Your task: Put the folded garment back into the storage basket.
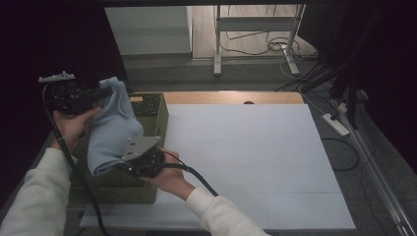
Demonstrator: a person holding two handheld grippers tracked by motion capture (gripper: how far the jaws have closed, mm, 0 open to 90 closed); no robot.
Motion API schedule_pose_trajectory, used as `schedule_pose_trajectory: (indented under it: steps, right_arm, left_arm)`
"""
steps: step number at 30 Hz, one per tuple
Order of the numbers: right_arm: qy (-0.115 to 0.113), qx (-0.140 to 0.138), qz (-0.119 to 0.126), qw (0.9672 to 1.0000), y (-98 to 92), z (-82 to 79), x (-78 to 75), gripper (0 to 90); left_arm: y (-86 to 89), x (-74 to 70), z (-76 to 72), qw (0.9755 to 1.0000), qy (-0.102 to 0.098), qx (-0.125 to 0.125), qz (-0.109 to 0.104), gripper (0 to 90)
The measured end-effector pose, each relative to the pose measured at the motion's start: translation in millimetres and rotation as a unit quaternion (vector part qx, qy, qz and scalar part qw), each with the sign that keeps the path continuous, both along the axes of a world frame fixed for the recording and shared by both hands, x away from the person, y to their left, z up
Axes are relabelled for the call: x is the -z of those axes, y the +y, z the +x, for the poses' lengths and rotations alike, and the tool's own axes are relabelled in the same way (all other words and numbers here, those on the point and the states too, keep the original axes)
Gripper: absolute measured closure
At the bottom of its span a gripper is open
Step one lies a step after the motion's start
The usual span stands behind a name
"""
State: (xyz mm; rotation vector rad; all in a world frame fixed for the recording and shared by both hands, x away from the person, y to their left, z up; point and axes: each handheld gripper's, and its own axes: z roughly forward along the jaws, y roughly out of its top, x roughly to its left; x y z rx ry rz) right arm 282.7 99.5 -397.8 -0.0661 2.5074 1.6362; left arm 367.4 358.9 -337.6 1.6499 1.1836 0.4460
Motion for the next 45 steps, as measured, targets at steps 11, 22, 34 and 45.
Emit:
schedule_pose_trajectory:
  steps: [11, 22, 34, 45]
  right_arm:
    - [0.008, -0.001, -0.006, 0.9999, 8.7, 4.2, 8.3, 79.3]
    - [0.017, 0.002, -0.023, 0.9996, 16.2, 8.5, 20.2, 79.2]
    - [0.025, 0.004, -0.037, 0.999, 20.6, 13.2, 29.0, 79.2]
    - [0.031, 0.005, -0.044, 0.9985, 22.7, 16.1, 33.9, 79.2]
  left_arm:
    - [1.8, 9.2, 4.3, 0.9999, 0.011, -0.003, 0.005, 80.3]
    - [0.2, 21.3, 9.5, 0.9997, 0.024, -0.003, 0.007, 80.3]
    - [-0.7, 30.2, 13.6, 0.9993, 0.036, -0.003, 0.015, 80.4]
    - [-1.4, 35.5, 15.8, 0.999, 0.041, -0.001, 0.017, 80.4]
